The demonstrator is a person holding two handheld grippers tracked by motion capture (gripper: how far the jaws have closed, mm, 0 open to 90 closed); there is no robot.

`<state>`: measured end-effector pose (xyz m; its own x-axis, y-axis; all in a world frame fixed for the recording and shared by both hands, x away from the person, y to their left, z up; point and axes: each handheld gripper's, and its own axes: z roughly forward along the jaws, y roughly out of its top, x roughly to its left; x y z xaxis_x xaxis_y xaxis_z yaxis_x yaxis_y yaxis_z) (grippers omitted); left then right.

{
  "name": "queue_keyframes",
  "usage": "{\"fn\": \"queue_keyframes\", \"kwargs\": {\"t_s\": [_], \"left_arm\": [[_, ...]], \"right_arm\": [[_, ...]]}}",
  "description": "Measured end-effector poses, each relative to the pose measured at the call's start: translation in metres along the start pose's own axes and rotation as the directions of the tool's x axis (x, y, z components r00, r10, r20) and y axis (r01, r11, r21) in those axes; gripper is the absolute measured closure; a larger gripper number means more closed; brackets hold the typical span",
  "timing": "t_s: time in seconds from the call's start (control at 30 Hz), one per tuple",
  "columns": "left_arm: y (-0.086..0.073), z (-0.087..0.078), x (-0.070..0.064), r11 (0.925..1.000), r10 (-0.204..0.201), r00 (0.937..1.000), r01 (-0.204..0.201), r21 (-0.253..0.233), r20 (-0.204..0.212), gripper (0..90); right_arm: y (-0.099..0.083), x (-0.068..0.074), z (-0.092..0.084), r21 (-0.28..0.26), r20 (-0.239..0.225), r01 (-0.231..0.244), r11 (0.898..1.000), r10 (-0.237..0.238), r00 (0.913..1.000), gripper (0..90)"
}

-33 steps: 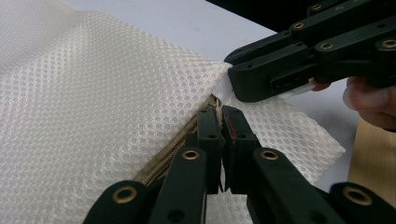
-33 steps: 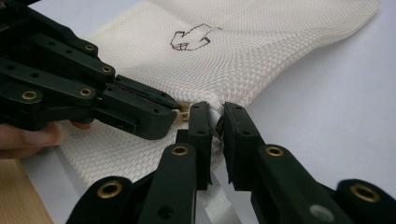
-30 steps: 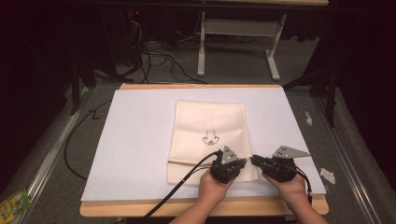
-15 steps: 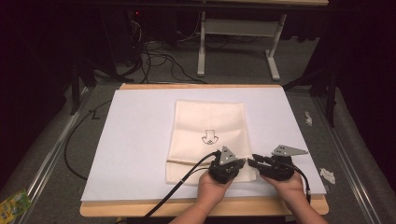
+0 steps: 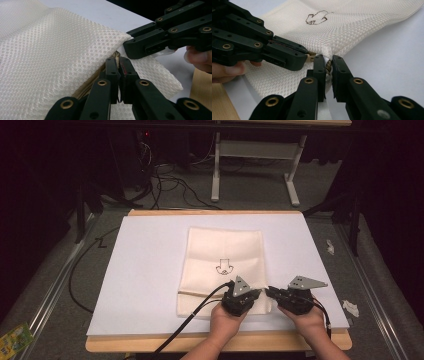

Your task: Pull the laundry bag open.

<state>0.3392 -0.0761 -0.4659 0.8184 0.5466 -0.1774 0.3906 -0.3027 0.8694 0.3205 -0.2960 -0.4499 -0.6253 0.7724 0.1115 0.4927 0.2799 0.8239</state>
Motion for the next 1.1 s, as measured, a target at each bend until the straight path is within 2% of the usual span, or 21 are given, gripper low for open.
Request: {"fn": "queue_keyframes", "kwargs": {"t_s": [0.3, 1.1], "left_arm": [[-0.0006, -0.0032, 0.0009, 0.9998, 0.006, 1.0, -0.006, 0.02, -0.001, 87.4], [-0.001, -0.0049, 0.0022, 0.9997, 0.006, 0.9999, -0.006, 0.025, -0.015, 87.5]], "right_arm": [[-0.0001, 0.0028, 0.0011, 0.014, -0.008, 0.007, 1.0, -0.007, 0.9999, 84.5], [0.0005, 0.0039, 0.0013, 0.015, -0.021, 0.01, 1.0, -0.01, 0.9997, 84.6]]}}
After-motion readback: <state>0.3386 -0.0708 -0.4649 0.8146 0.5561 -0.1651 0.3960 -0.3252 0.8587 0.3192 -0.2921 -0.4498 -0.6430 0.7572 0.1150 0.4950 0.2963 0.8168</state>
